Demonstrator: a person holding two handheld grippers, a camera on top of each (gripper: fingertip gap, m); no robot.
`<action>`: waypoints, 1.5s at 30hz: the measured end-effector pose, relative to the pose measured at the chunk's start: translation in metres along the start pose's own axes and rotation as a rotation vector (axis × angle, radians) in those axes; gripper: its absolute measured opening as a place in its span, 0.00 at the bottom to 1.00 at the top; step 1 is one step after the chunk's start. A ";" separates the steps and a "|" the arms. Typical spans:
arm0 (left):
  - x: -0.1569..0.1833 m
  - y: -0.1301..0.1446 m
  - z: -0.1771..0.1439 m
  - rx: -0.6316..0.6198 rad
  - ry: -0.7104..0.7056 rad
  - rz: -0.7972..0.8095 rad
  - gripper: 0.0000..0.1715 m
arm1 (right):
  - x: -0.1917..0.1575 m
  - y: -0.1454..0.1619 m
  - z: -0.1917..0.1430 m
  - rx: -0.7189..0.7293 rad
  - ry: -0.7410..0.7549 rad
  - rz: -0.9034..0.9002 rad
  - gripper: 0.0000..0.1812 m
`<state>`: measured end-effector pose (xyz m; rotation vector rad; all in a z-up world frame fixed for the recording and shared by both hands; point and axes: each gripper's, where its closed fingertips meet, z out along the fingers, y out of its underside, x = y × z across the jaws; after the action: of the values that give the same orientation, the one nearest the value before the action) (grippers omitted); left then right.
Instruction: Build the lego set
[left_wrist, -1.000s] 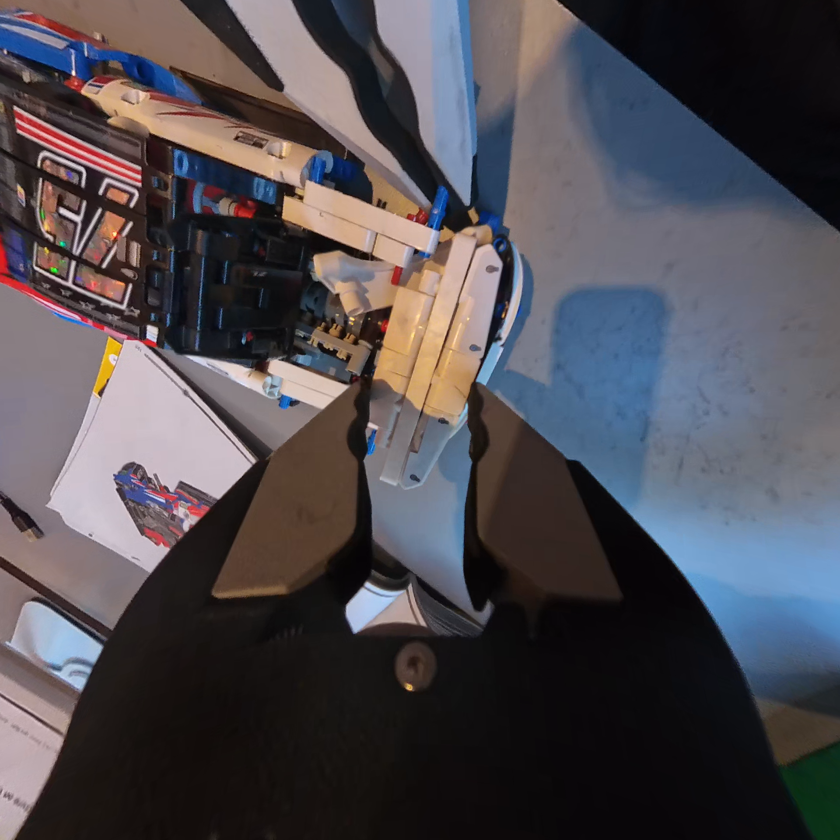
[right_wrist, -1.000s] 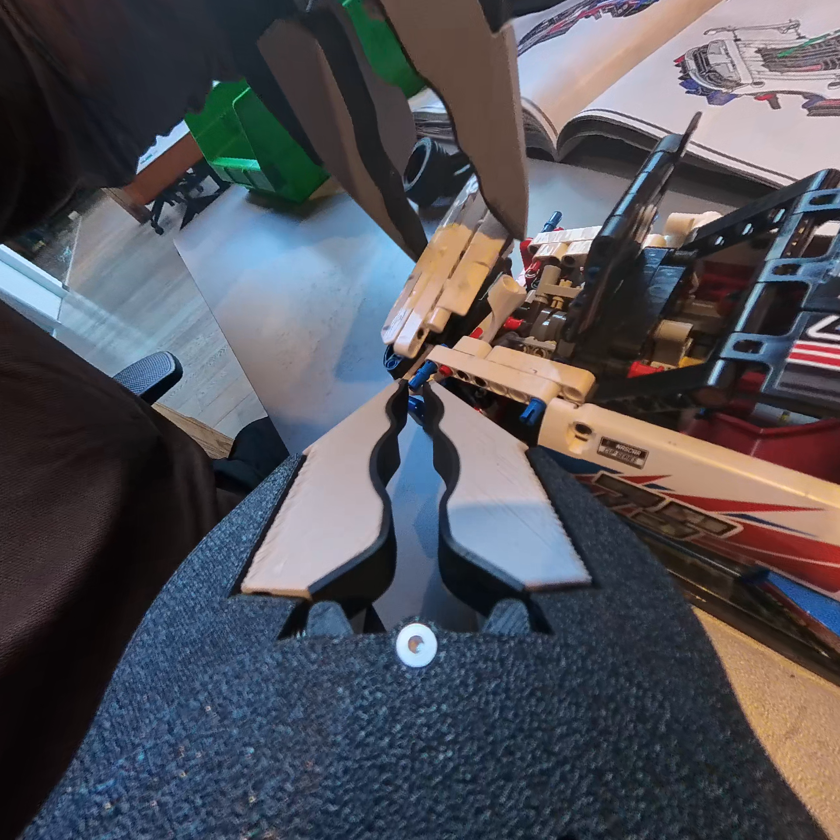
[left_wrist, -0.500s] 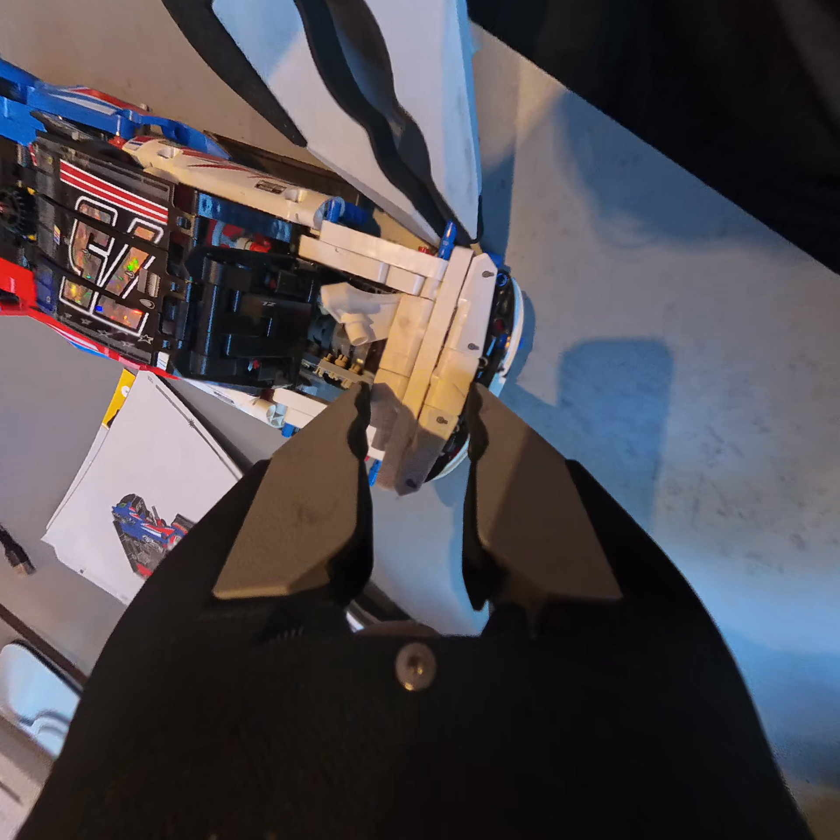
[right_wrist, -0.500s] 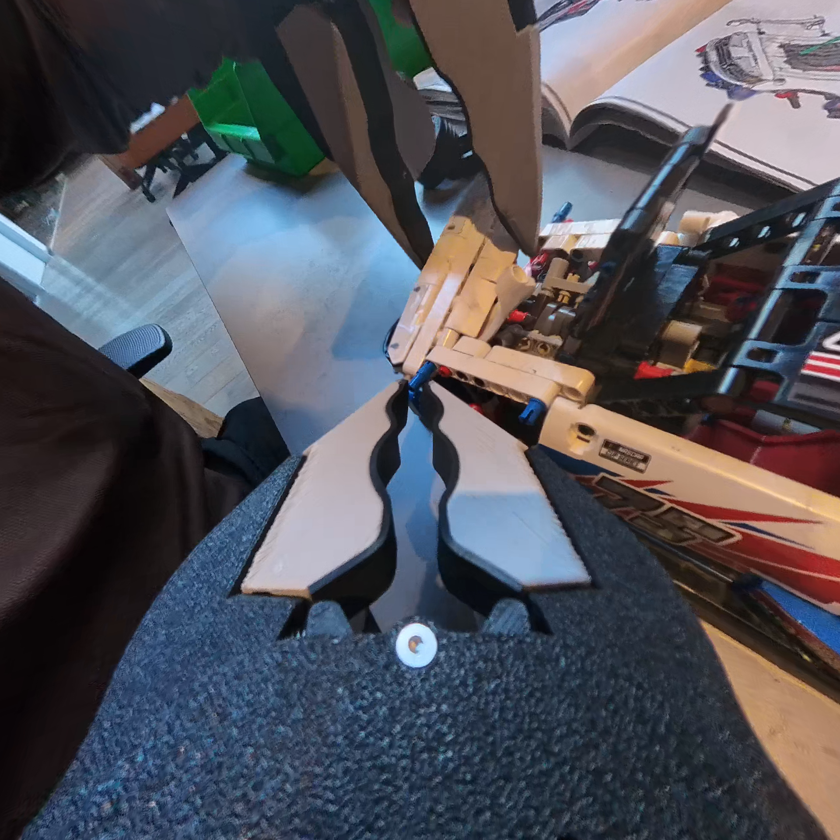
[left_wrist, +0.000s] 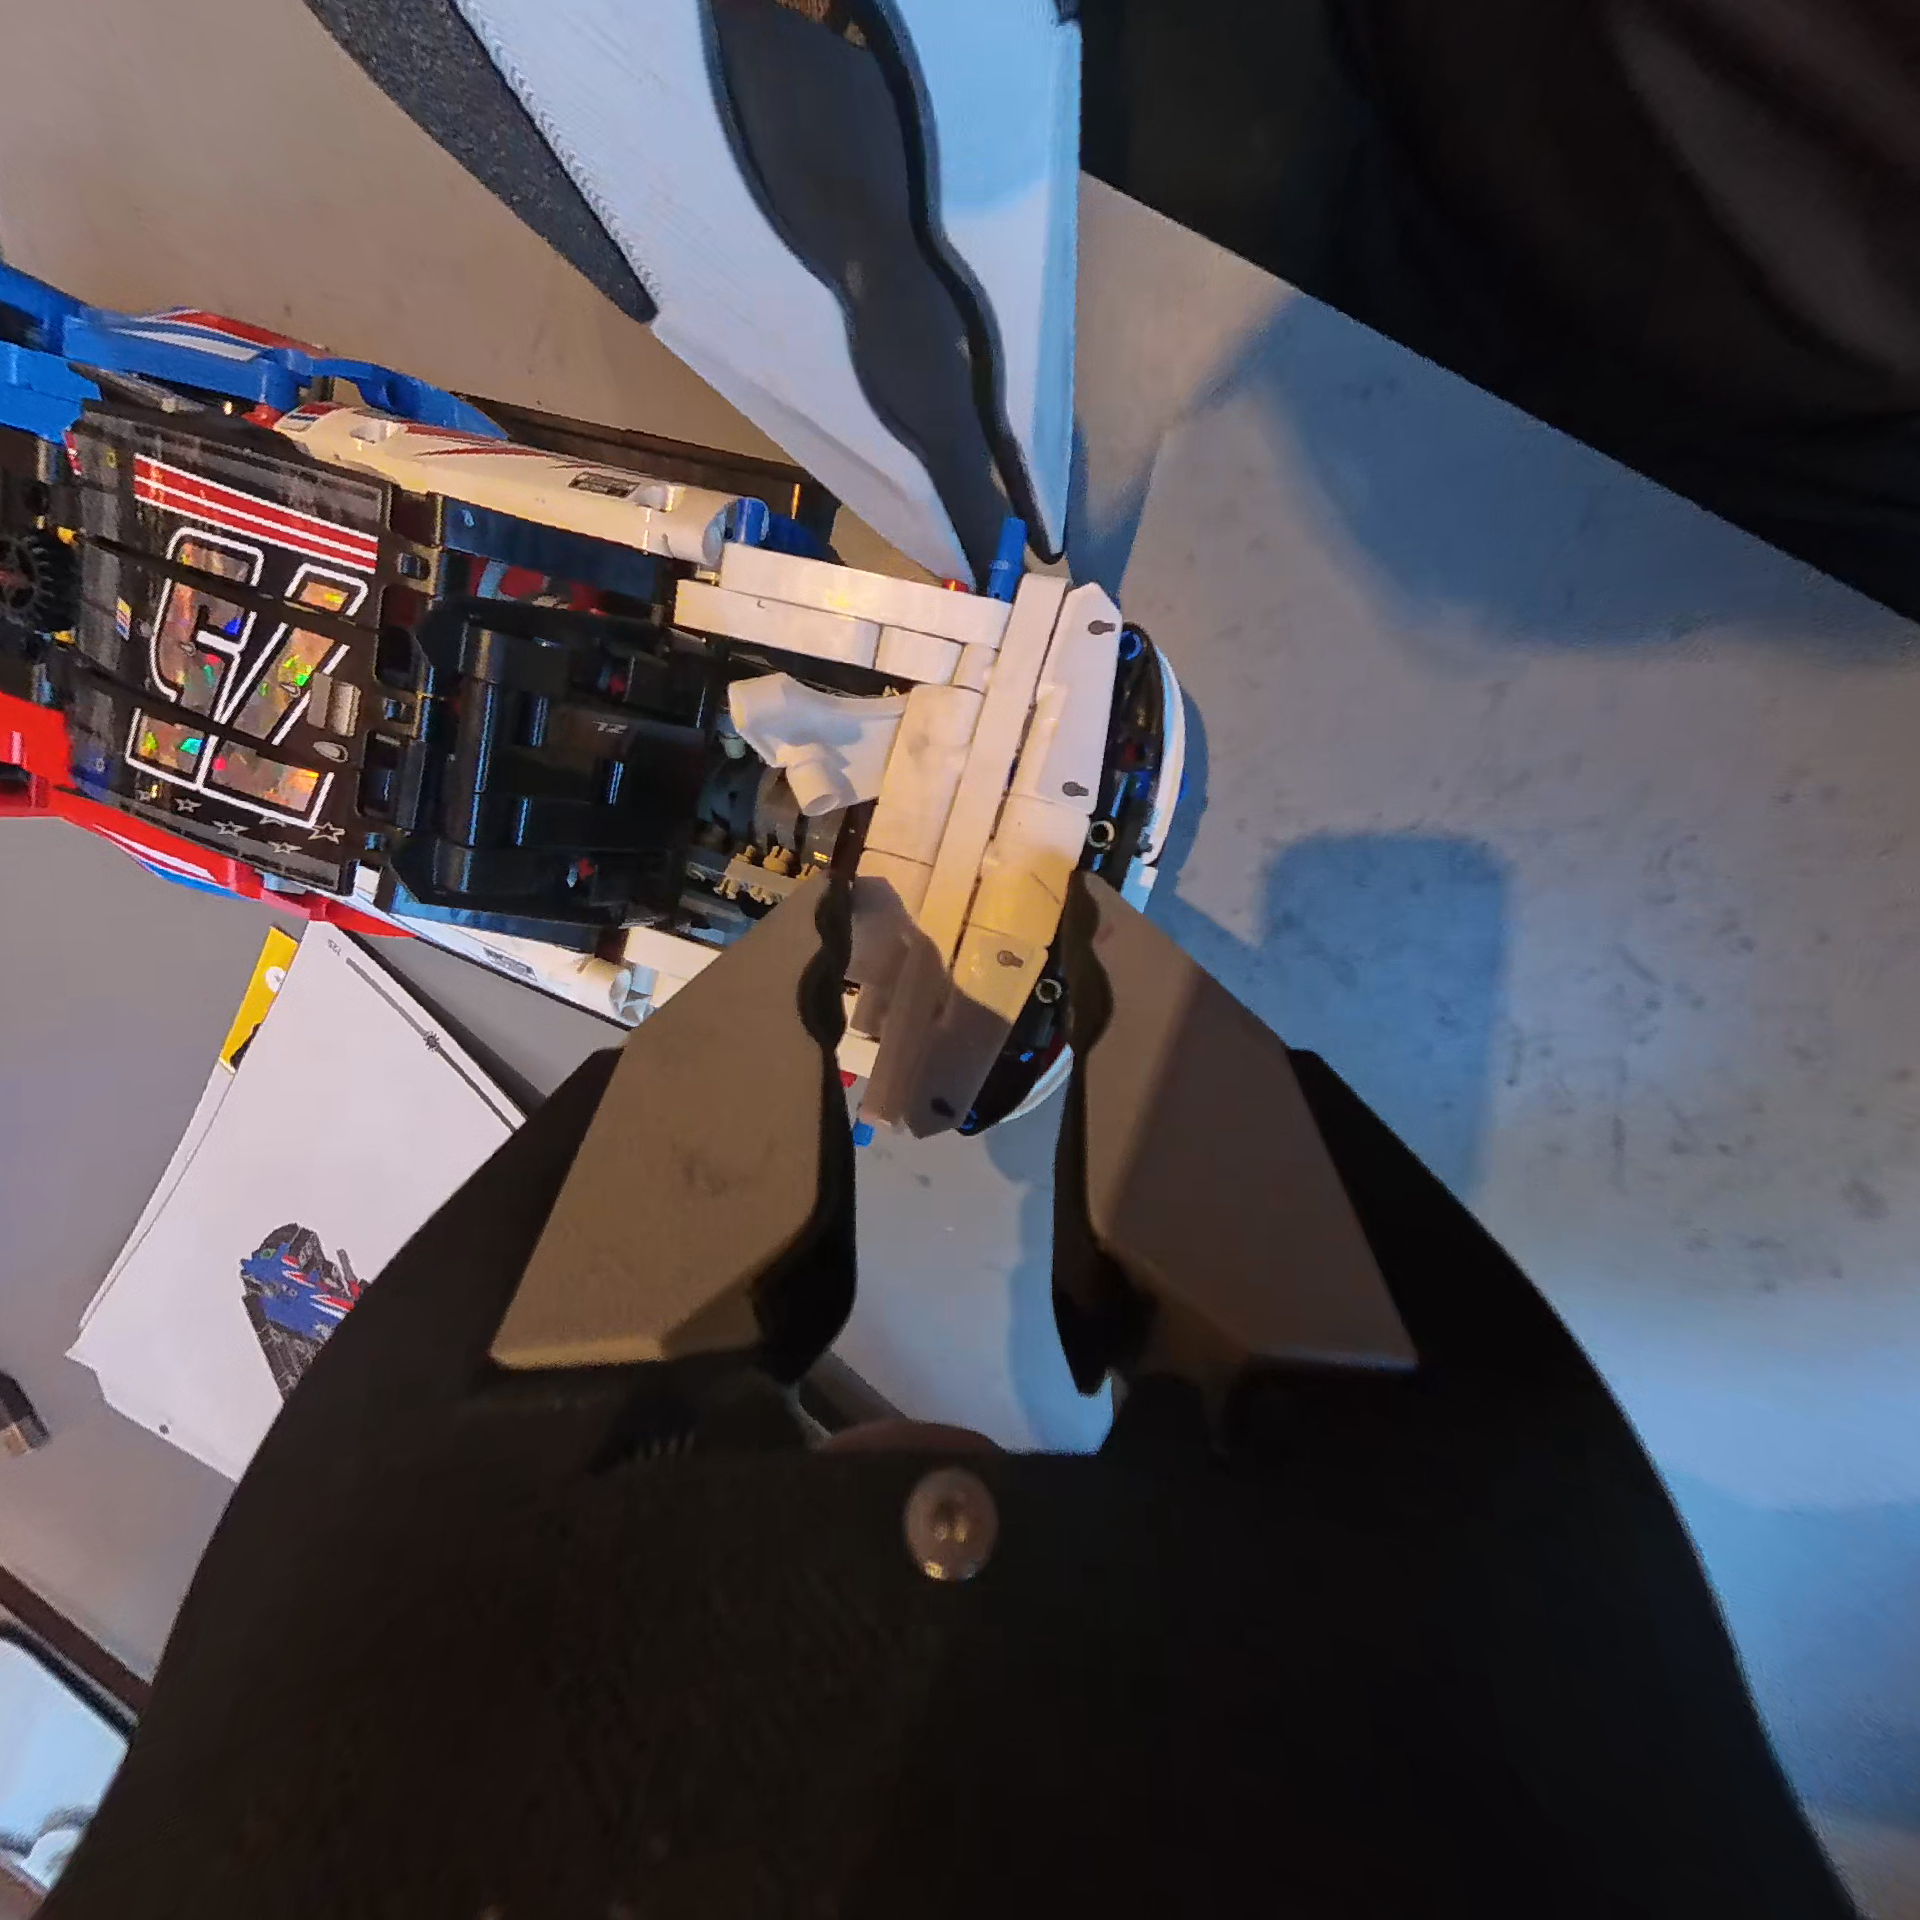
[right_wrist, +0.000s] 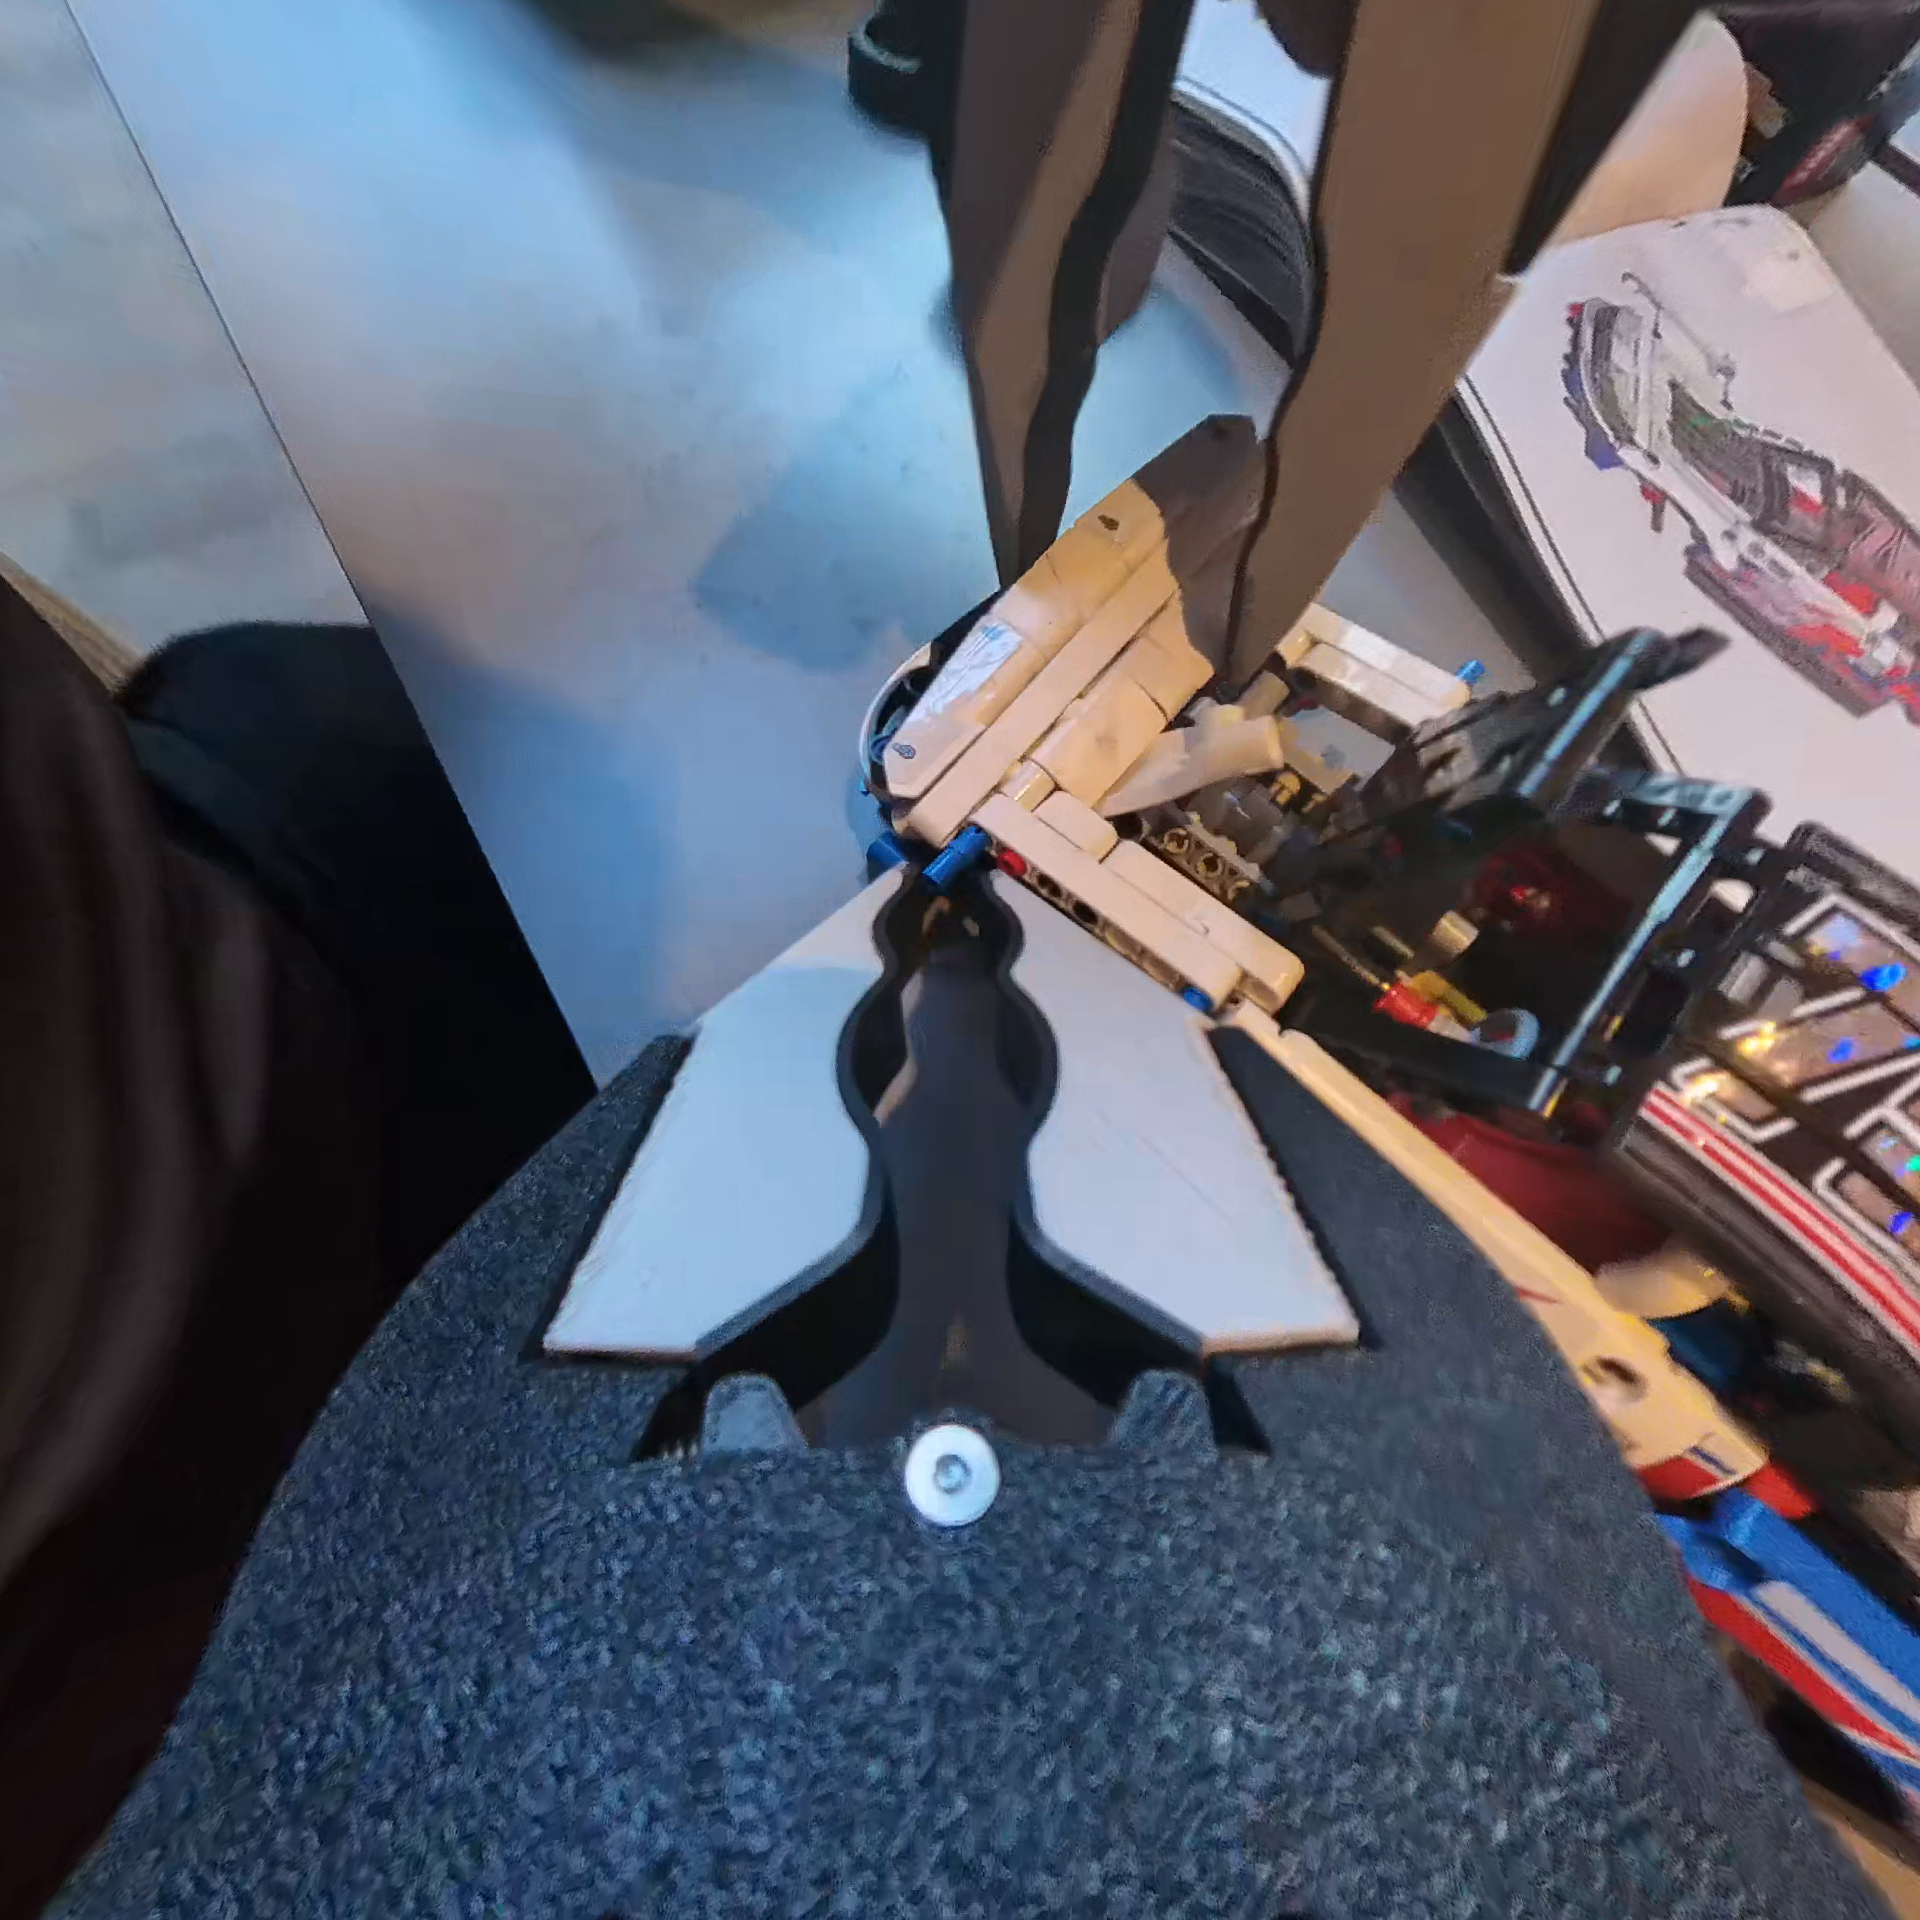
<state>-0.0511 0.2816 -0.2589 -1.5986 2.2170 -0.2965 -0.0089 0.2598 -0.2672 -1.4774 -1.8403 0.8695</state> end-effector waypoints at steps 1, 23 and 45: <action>0.000 0.000 0.000 0.003 0.004 0.001 0.22 | 0.000 0.000 0.000 -0.019 0.007 -0.035 0.05; 0.001 -0.005 0.004 0.176 0.038 -0.076 0.21 | 0.002 0.000 -0.006 -0.095 -0.041 -0.445 0.03; -0.011 -0.009 0.000 0.154 -0.254 0.042 0.03 | 0.011 0.006 -0.017 -0.050 0.177 -0.490 0.05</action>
<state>-0.0408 0.2887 -0.2535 -1.4212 1.9823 -0.2318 0.0057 0.2739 -0.2609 -1.0190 -1.9736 0.4428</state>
